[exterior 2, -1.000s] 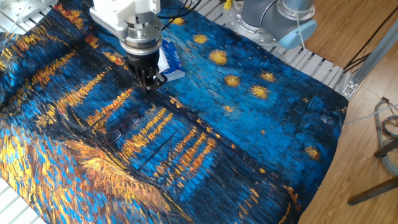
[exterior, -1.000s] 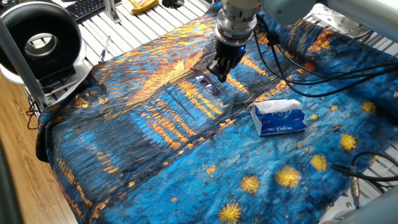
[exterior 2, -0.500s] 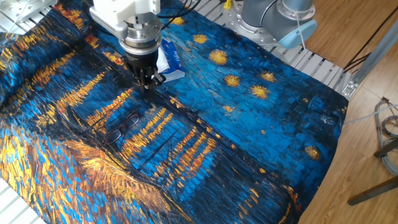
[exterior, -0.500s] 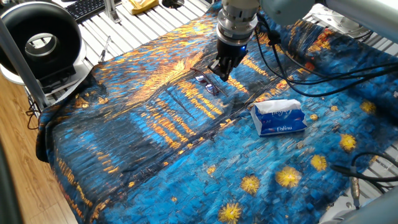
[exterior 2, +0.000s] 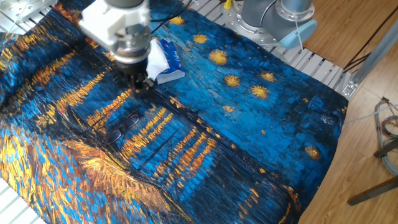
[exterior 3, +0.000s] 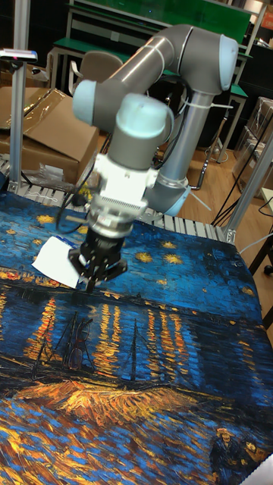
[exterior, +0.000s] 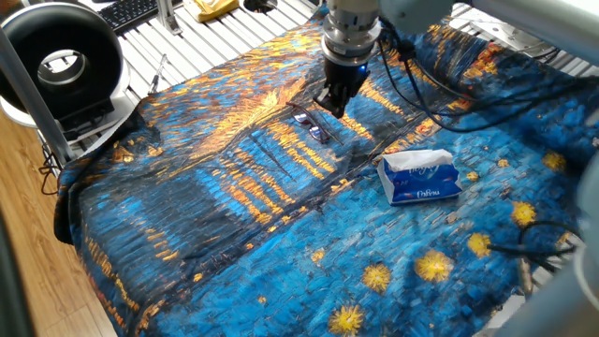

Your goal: Unfold the leg of the glasses (with one hand)

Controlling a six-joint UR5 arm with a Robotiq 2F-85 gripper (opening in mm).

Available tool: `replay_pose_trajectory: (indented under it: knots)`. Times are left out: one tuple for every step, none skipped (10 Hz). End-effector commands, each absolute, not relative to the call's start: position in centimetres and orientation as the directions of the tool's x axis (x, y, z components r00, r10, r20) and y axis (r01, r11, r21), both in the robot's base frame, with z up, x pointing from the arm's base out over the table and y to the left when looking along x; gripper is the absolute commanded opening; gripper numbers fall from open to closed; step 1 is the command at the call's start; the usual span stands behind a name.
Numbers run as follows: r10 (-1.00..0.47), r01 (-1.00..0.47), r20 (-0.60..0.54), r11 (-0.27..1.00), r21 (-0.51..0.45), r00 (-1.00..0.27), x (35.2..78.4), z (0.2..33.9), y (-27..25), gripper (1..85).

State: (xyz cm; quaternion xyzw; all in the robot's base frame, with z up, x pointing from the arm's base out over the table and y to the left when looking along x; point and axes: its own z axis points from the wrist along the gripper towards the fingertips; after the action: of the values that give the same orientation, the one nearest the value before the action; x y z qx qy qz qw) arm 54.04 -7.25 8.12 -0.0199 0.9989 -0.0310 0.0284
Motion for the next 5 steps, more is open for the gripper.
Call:
replay_pose_trajectory:
  knots:
    - [-0.075,-0.073,-0.035,0.996,-0.055,-0.997,56.70,5.51,-9.09,1.0]
    - [-0.069,-0.067,-0.036,0.997,-0.046,-0.997,57.03,5.12,-9.06,1.0]
    - [-0.061,-0.059,-0.038,0.998,-0.038,-0.997,57.15,4.94,-8.99,1.3]
    - [-0.075,-0.073,-0.054,0.997,-0.040,-0.996,57.63,4.78,-9.21,2.3]
    - [-0.082,-0.081,-0.050,0.996,-0.029,-0.995,57.67,4.58,-8.98,9.0]
